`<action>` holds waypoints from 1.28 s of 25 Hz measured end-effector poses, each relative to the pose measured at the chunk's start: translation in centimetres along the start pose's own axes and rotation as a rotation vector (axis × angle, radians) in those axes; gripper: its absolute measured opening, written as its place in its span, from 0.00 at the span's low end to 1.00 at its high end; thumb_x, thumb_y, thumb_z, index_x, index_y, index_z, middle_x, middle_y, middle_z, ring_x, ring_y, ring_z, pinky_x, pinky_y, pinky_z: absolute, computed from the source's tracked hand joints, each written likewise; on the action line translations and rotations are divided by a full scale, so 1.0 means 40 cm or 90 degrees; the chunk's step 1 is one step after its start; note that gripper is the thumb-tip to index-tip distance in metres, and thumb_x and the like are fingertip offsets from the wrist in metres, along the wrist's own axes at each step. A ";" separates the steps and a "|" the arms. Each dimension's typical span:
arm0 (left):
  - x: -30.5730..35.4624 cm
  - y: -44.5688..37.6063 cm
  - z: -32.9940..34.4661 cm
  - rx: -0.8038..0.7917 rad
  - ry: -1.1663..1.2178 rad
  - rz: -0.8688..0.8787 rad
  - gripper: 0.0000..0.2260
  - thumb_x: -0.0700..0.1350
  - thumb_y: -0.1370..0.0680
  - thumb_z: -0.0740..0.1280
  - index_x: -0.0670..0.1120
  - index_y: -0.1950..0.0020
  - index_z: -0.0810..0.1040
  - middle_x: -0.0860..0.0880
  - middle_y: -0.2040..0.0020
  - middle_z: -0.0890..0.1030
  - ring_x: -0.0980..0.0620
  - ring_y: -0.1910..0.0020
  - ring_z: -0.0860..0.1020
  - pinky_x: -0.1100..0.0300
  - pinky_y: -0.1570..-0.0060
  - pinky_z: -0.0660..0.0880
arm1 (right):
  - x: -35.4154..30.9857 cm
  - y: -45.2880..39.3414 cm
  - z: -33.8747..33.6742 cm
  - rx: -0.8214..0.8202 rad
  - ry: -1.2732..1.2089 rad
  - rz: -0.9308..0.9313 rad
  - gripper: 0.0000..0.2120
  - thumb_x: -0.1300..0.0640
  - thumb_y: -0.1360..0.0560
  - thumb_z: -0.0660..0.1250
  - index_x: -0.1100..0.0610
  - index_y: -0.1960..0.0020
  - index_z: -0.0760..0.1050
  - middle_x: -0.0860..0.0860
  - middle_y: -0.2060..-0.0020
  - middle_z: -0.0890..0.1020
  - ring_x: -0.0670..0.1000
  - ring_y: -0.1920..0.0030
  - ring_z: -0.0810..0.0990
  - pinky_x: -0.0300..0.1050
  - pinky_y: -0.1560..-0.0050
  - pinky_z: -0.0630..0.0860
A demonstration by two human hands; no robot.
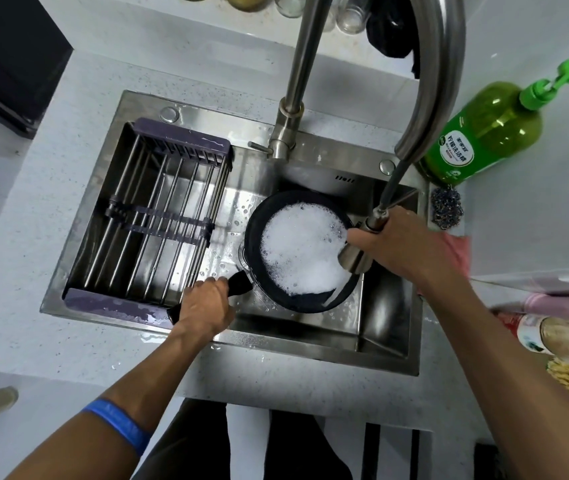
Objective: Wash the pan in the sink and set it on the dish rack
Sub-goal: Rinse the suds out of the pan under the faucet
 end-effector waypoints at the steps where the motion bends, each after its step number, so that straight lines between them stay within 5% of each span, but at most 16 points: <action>1: 0.021 -0.006 0.003 -0.006 -0.040 -0.005 0.13 0.46 0.23 0.64 0.43 0.40 0.72 0.46 0.48 0.79 0.47 0.49 0.79 0.53 0.46 0.74 | -0.007 -0.001 0.012 0.011 -0.012 -0.010 0.20 0.41 0.28 0.69 0.57 0.68 0.77 0.50 0.71 0.81 0.50 0.66 0.80 0.45 0.60 0.78; 4: 0.060 -0.039 0.019 -0.023 -0.046 -0.059 0.12 0.47 0.21 0.62 0.43 0.39 0.71 0.47 0.49 0.79 0.48 0.50 0.79 0.56 0.53 0.72 | -0.012 0.015 0.049 0.057 -0.072 -0.014 0.19 0.39 0.27 0.71 0.53 0.68 0.77 0.44 0.73 0.79 0.41 0.69 0.77 0.36 0.65 0.71; 8: 0.067 -0.041 -0.027 -0.027 -0.007 -0.088 0.16 0.59 0.24 0.67 0.47 0.50 0.74 0.52 0.64 0.73 0.52 0.66 0.72 0.59 0.63 0.68 | 0.013 0.059 0.031 0.140 -0.117 0.011 0.18 0.34 0.29 0.71 0.49 0.56 0.80 0.42 0.64 0.81 0.44 0.60 0.79 0.38 0.54 0.76; 10: 0.072 -0.019 -0.068 -0.016 -0.029 -0.071 0.19 0.63 0.27 0.68 0.47 0.51 0.75 0.51 0.63 0.77 0.51 0.65 0.76 0.58 0.62 0.71 | -0.004 0.082 -0.017 0.129 -0.085 0.007 0.16 0.36 0.26 0.70 0.49 0.52 0.80 0.41 0.64 0.78 0.37 0.63 0.74 0.20 0.59 0.65; 12: 0.062 0.009 -0.087 -0.023 -0.049 -0.057 0.22 0.64 0.30 0.69 0.47 0.50 0.76 0.49 0.58 0.81 0.48 0.59 0.80 0.57 0.59 0.74 | -0.022 0.091 -0.052 0.104 -0.078 -0.012 0.15 0.39 0.25 0.70 0.50 0.50 0.80 0.44 0.62 0.78 0.34 0.65 0.69 0.16 0.62 0.60; 17: 0.024 0.070 -0.078 -0.117 0.084 -0.039 0.21 0.65 0.36 0.69 0.49 0.57 0.79 0.53 0.66 0.81 0.53 0.65 0.80 0.60 0.64 0.77 | -0.018 0.069 -0.056 0.094 -0.157 -0.029 0.17 0.37 0.28 0.72 0.51 0.54 0.82 0.45 0.60 0.84 0.47 0.57 0.82 0.48 0.51 0.78; 21: 0.032 0.097 -0.096 -0.216 0.293 -0.040 0.21 0.65 0.39 0.69 0.47 0.68 0.75 0.54 0.73 0.73 0.52 0.71 0.71 0.59 0.66 0.68 | -0.024 0.072 -0.065 0.084 -0.158 -0.047 0.16 0.38 0.29 0.73 0.50 0.60 0.80 0.44 0.66 0.82 0.45 0.62 0.79 0.49 0.53 0.77; 25: 0.054 0.117 -0.131 -0.322 0.362 -0.006 0.16 0.61 0.31 0.69 0.49 0.62 0.74 0.51 0.67 0.72 0.52 0.67 0.70 0.58 0.64 0.66 | -0.035 0.070 -0.064 0.103 -0.161 -0.046 0.16 0.39 0.28 0.73 0.52 0.62 0.80 0.44 0.68 0.81 0.44 0.64 0.79 0.46 0.57 0.75; 28: 0.063 0.109 -0.134 -0.280 0.339 0.035 0.17 0.62 0.36 0.70 0.50 0.67 0.74 0.54 0.71 0.72 0.53 0.69 0.69 0.60 0.67 0.64 | -0.046 0.064 -0.072 0.091 -0.149 -0.050 0.18 0.39 0.28 0.73 0.53 0.63 0.79 0.45 0.68 0.81 0.46 0.64 0.80 0.45 0.59 0.74; 32: 0.074 0.112 -0.131 -0.054 0.071 0.082 0.17 0.63 0.32 0.71 0.51 0.64 0.74 0.57 0.70 0.76 0.57 0.71 0.75 0.65 0.71 0.67 | -0.041 0.061 -0.068 0.094 -0.143 -0.048 0.18 0.39 0.27 0.72 0.54 0.62 0.79 0.46 0.68 0.81 0.46 0.64 0.79 0.45 0.60 0.71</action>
Point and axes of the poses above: each hand's wrist, its own y-axis away from the middle knuckle, its own z-axis out of the palm, x = y × z, the point moved 1 cm from there along -y, towards the middle knuckle
